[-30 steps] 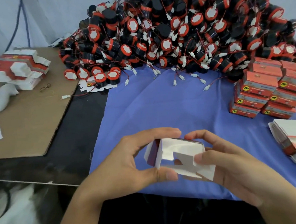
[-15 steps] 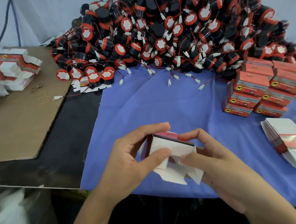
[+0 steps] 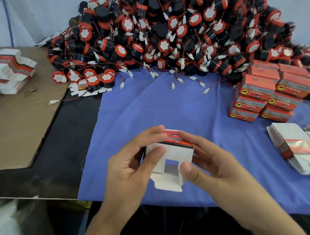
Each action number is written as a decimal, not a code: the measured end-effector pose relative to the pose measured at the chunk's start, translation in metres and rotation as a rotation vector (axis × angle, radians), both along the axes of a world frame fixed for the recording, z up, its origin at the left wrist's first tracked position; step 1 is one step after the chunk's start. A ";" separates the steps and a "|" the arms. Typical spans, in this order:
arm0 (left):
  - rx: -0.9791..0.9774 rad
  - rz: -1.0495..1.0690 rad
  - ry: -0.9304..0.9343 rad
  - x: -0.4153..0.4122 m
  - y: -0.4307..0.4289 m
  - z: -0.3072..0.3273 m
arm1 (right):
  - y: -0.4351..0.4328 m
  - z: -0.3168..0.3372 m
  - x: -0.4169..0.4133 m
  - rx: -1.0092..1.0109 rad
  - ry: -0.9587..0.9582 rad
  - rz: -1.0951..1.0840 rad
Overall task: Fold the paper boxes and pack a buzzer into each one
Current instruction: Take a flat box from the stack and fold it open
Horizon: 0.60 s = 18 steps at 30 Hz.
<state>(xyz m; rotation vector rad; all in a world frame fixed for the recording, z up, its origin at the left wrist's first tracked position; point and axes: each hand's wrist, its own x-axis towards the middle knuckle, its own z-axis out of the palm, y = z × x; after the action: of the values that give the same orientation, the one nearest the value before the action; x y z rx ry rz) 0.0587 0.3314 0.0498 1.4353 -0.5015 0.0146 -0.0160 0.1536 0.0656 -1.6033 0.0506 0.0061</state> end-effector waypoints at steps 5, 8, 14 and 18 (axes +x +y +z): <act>0.007 0.031 -0.052 0.001 0.000 0.003 | 0.011 -0.007 0.000 0.095 -0.079 -0.111; 0.022 -0.003 -0.074 0.002 0.003 0.001 | 0.009 -0.005 0.002 0.157 -0.052 -0.082; 0.290 -0.060 -0.409 0.005 0.011 -0.001 | -0.002 -0.002 0.002 0.128 0.034 -0.017; 0.317 -0.022 -0.477 -0.002 0.008 -0.004 | 0.007 -0.008 0.003 0.092 -0.017 -0.070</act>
<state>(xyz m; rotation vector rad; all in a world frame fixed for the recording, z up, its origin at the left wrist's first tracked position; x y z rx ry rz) 0.0566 0.3390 0.0455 1.7427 -0.9429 0.2756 -0.0133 0.1611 0.0580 -1.5089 0.0921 -0.0589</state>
